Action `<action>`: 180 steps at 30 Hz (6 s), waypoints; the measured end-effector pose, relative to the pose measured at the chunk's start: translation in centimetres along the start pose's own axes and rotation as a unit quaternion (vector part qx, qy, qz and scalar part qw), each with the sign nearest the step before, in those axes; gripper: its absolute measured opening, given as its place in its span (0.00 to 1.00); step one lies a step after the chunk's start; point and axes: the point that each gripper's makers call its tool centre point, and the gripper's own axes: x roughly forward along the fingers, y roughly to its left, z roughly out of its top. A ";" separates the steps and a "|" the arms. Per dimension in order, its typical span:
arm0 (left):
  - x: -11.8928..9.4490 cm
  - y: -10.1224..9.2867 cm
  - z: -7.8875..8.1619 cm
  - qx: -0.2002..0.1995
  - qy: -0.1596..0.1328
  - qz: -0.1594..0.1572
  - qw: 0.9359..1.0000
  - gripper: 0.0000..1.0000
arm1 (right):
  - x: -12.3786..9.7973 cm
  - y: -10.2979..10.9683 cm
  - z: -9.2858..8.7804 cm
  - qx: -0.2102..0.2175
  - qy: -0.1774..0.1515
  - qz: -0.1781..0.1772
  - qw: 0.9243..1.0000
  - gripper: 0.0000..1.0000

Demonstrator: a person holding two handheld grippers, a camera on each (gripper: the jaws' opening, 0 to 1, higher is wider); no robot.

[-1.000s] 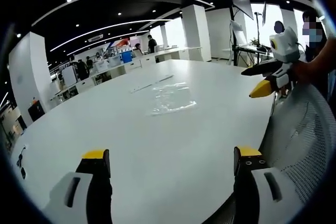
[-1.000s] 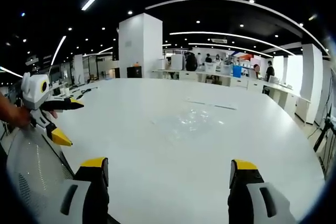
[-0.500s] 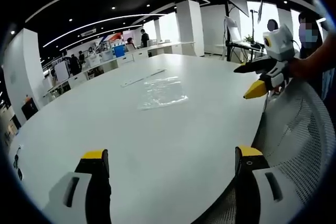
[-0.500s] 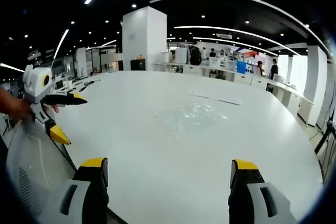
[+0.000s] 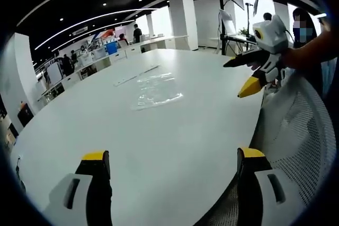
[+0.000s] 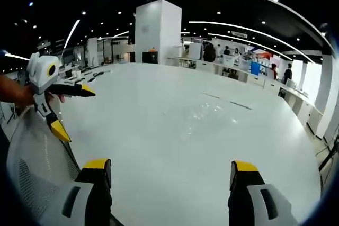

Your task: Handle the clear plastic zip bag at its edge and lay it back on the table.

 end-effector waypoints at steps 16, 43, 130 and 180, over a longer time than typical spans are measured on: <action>0.1 -0.7 0.7 -0.006 0.000 -0.014 1.000 0.99 | 2.7 -0.3 1.1 -0.035 0.025 0.039 0.998 0.81; 0.6 -0.8 0.0 -0.033 0.005 -0.023 0.999 0.98 | 9.1 -1.3 1.8 -0.064 0.075 0.077 0.992 0.58; 0.2 -0.5 -0.4 -0.069 -0.001 -0.025 0.997 0.94 | 14.0 -1.7 -2.2 -0.162 0.173 0.150 0.960 0.00; 0.1 -1.0 -0.1 -0.063 -0.004 -0.034 0.997 0.93 | 13.2 -1.1 -2.5 -0.125 0.184 0.150 0.963 0.13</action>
